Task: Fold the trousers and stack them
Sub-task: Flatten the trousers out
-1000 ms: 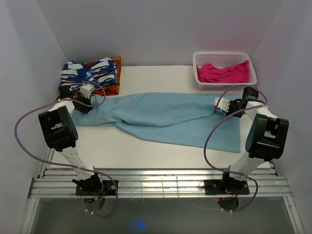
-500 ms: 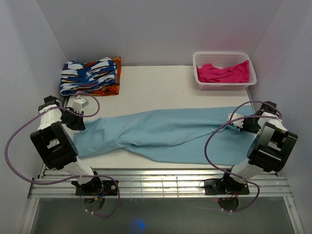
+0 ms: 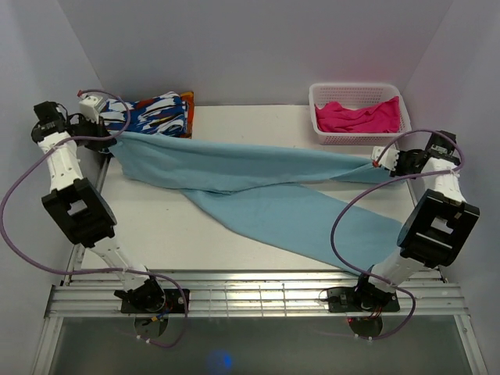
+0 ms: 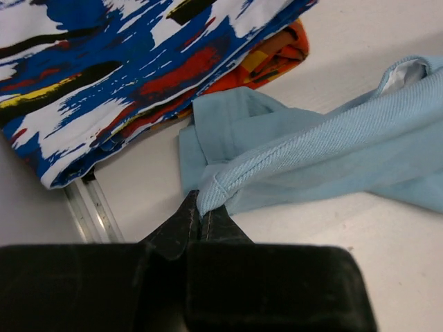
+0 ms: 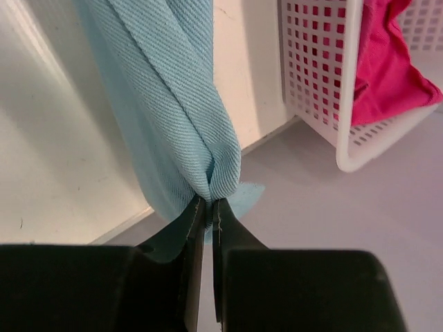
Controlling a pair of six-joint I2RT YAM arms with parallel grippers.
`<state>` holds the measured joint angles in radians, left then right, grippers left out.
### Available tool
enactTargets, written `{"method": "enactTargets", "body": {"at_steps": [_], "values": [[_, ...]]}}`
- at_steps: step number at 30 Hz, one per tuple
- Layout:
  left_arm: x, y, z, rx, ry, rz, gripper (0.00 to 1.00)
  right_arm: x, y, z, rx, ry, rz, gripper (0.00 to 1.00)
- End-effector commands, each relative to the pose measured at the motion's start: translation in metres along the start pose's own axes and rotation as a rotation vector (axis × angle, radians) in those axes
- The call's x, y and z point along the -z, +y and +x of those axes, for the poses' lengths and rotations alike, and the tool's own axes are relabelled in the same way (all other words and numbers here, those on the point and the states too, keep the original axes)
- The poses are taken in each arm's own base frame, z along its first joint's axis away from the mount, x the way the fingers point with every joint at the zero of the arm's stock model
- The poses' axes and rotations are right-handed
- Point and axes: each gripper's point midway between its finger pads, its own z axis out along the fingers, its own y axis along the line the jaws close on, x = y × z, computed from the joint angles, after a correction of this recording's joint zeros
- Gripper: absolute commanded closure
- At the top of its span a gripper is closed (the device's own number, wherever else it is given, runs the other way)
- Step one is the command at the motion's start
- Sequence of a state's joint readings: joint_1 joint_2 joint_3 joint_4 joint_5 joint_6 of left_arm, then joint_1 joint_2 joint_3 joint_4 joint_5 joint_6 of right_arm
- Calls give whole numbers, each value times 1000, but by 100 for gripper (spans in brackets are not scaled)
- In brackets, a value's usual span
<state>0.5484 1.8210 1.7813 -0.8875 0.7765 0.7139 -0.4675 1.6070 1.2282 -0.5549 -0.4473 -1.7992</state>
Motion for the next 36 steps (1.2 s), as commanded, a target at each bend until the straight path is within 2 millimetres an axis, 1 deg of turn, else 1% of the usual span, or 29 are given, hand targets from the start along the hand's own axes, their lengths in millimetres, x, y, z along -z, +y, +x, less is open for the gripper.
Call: {"method": "enactTargets", "body": {"at_steps": [1, 2, 3, 4, 5, 7, 8, 10, 12, 13, 14, 15, 16, 17, 18, 19, 20, 21, 22, 24, 25, 26, 27, 28, 30, 31, 33, 35, 36], "values": [[-54, 47, 29, 85, 58, -68, 100, -33, 10, 22, 24, 102, -21, 92], [-74, 51, 47, 109, 103, -66, 92, -44, 18, 25, 16, 111, -42, 92], [-98, 50, 49, 121, 112, -71, 78, -61, 27, 25, 16, 161, -65, 76], [-100, 53, 45, 127, 93, -85, 78, -68, 29, 29, -14, 163, -60, 75], [-115, 51, 49, 138, 97, -79, 71, -76, 30, 26, -28, 179, -64, 68], [-126, 56, 37, 142, 58, -105, 64, -81, 24, 35, -121, 233, -50, 60], [-132, 55, 30, 133, 48, -112, 57, -80, 25, 35, -148, 239, -61, 47], [-133, 62, 15, 129, 21, -143, 45, -70, 15, 47, -183, 306, -32, 35], [-131, 68, 8, 113, 23, -180, 19, -53, 0, 52, -234, 329, -1, 23], [-123, 73, 0, 98, 19, -212, 17, -41, -7, 51, -244, 331, 12, 10], [-114, 80, 1, 100, 29, -249, 16, -28, -10, 50, -276, 337, -3, 7], [-107, 84, 4, 104, 41, -275, 13, -18, -11, 47, -294, 339, -11, 7], [-93, 80, 7, 117, 63, -285, 2, -6, -15, 36, -306, 309, -20, 8], [-83, 76, 12, 128, 74, -272, 2, 2, -11, 27, -322, 284, -57, 8], [-67, 79, 20, 133, 79, -270, 2, 15, 5, 6, -344, 221, -158, 8], [-50, 66, 15, 136, 62, -232, 2, 27, 10, -7, -344, 190, -183, 7], [-40, 61, 36, 171, 86, -199, 2, 32, 18, -21, -341, 161, -222, 6], [-34, 52, 43, 101, 105, -146, 2, 32, 38, -31, -335, 135, -285, 5], [-29, 32, 62, 117, 163, -74, 2, 41, 56, -43, -332, 126, -336, 5], [-20, 5, 90, 94, 209, 11, 2, 39, 82, -56, -304, 126, -400, 4], [-16, -4, 101, 26, 218, 51, 2, 37, 111, -61, -304, 127, -459, 3], [-16, -12, 111, 4, 220, 75, 2, 34, 126, -64, -301, 129, -489, 2], [-17, -31, 134, 0, 256, 114, 2, 31, 139, -71, -282, 131, -522, 1], [-19, -29, 142, -57, 260, 109, 2, 29, 165, -75, -295, 135, -579, 0], [-27, -35, 169, -55, 294, 115, 2, 24, 182, -86, -267, 132, -619, 0], [-32, -30, 171, -84, 281, 100, 2, 23, 198, -89, -266, 132, -653, 0], [-41, -32, 175, -99, 249, 112, 2, 17, 207, -96, -240, 139, -666, 0], [-52, -25, 175, -120, 200, 76, 2, 12, 219, -101, -224, 143, -691, 0], [-58, -18, 169, -145, 163, 51, 2, 11, 221, -102, -218, 148, -698, 0]]}}
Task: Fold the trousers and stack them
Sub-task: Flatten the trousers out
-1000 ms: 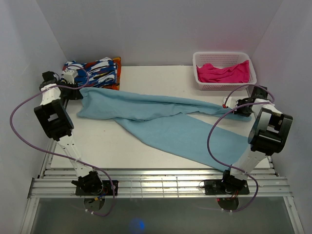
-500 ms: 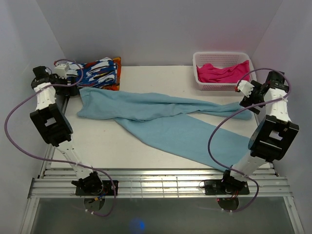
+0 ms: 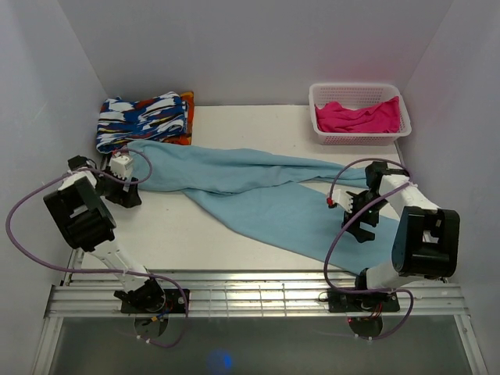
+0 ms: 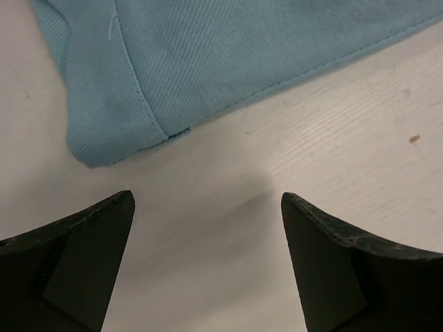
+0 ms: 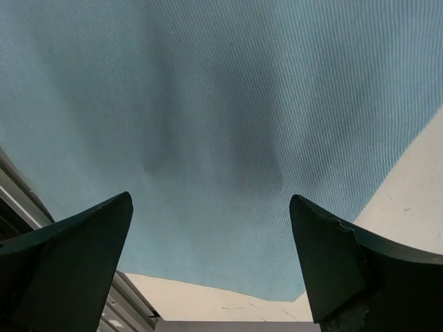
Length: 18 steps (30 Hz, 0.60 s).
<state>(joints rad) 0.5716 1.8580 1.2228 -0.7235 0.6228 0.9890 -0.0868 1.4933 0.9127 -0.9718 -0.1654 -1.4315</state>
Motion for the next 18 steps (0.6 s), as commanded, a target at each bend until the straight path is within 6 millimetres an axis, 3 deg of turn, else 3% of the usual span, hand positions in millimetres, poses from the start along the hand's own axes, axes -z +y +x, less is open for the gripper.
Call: {"method": "enactTargets", "body": {"at_steps": [1, 6, 14, 18], "values": [[-2, 31, -38, -156, -162, -106, 2, -5, 3, -6, 3, 20, -3, 0], [-11, 43, -53, -229, -235, -175, 2, -20, 18, -15, 47, 42, -40, 1], [-32, 45, -54, -307, -236, -186, 2, -40, 46, -24, 98, 73, -108, 4], [-39, 46, -54, -289, -219, -181, 10, -31, 43, -30, 100, 62, -97, 3]]}}
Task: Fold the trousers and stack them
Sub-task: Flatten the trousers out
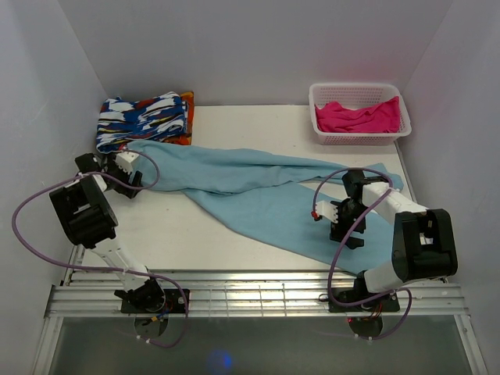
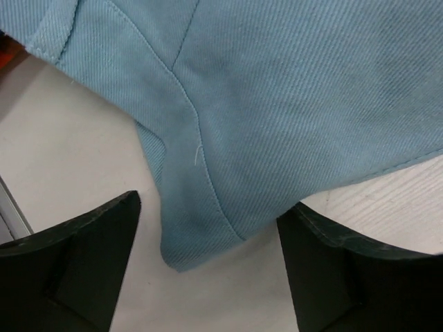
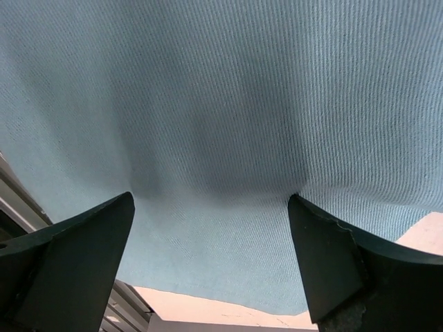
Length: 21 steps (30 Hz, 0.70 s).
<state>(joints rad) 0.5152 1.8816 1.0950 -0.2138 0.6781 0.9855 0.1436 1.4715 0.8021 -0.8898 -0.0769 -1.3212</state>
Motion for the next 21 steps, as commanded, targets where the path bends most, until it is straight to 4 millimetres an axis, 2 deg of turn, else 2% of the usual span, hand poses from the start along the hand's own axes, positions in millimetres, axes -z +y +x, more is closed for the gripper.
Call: {"method": "enactTargets", "body": {"at_steps": [1, 3, 5, 6, 8, 9, 10, 11, 12, 13, 14, 15, 16, 17, 18, 19, 20, 21], "values": [[-8, 6, -7, -35, -13, -7, 14, 4, 14, -12, -3, -56, -43, 4], [-9, 4, -5, -32, -10, 1, 25, 20, 13, -23, 3, -101, -44, 5], [-10, 2, -5, -23, -10, 12, 34, 24, 18, -27, 4, -104, -63, 5], [-11, 0, -5, -14, -9, 23, 44, 20, 22, -22, 6, -73, -81, 5], [-13, 0, -8, -6, -16, 36, 55, 7, 36, -14, 3, -42, -130, 5], [-12, -5, -10, 8, -15, 60, 60, 2, 36, -10, 3, -25, -128, 4], [-9, -2, -17, 8, -24, 62, 74, -3, 38, -8, 9, -12, -132, 4], [-7, -3, -20, 13, -25, 77, 81, -7, 39, -4, 16, 3, -129, 1], [-1, -14, -19, 33, 0, 130, 86, -14, 39, 3, 20, 34, -122, 0], [3, -14, -23, 33, 6, 141, 94, -17, 37, 5, 26, 46, -115, 5], [11, -4, -37, 17, 3, 134, 97, -20, 36, 10, 26, 65, -110, 19], [22, -21, -33, 39, 50, 208, 100, -22, 34, 16, 24, 91, -99, 28], [30, -20, -39, 37, 65, 223, 100, -22, 29, 17, 27, 91, -84, 37], [42, -6, -55, 16, 57, 215, 100, -20, 24, 21, 6, 89, -70, 54], [58, -23, -53, 34, 93, 297, 100, -16, 15, 22, 0, 86, -51, 61], [67, -21, -58, 27, 106, 309, 100, -13, 9, 24, -5, 82, -41, 69], [77, -21, -60, 24, 121, 329, 100, -9, 4, 29, -28, 77, -31, 84], [91, -22, -69, 31, 137, 356, 100, -4, -2, 37, -34, 103, -15, 90]]}}
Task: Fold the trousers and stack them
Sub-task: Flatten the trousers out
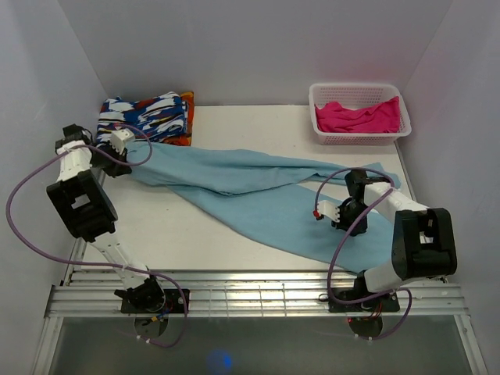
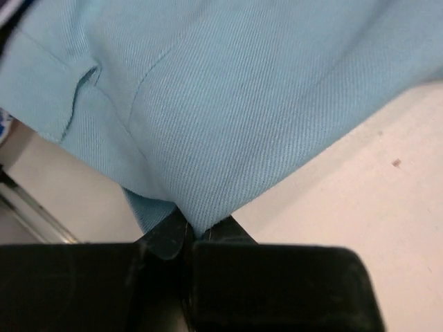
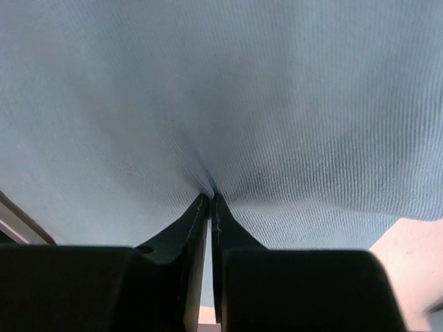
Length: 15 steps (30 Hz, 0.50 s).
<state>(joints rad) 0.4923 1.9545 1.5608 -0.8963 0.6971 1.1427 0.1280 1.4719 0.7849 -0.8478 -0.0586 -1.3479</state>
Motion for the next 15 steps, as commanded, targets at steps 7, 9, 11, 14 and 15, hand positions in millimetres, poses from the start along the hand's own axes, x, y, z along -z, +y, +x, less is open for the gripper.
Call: {"method": "enactTargets", "body": {"at_steps": [7, 9, 11, 14, 15], "values": [[50, -3, -22, 19, 136, 107, 100, 35, -51, 83, -140, 114, 43, 92], [34, 10, -24, 86, 156, 98, 100, 40, -69, 91, -150, 127, 53, 92], [3, 34, -31, 145, 152, 71, 100, 47, -87, 95, -159, 132, 81, 92], [-46, 55, -28, 182, 187, 12, 100, 48, -104, 95, -177, 122, 84, 92], [-59, 58, -24, 179, 209, -2, 100, 43, -105, 96, -189, 125, 71, 92]]}}
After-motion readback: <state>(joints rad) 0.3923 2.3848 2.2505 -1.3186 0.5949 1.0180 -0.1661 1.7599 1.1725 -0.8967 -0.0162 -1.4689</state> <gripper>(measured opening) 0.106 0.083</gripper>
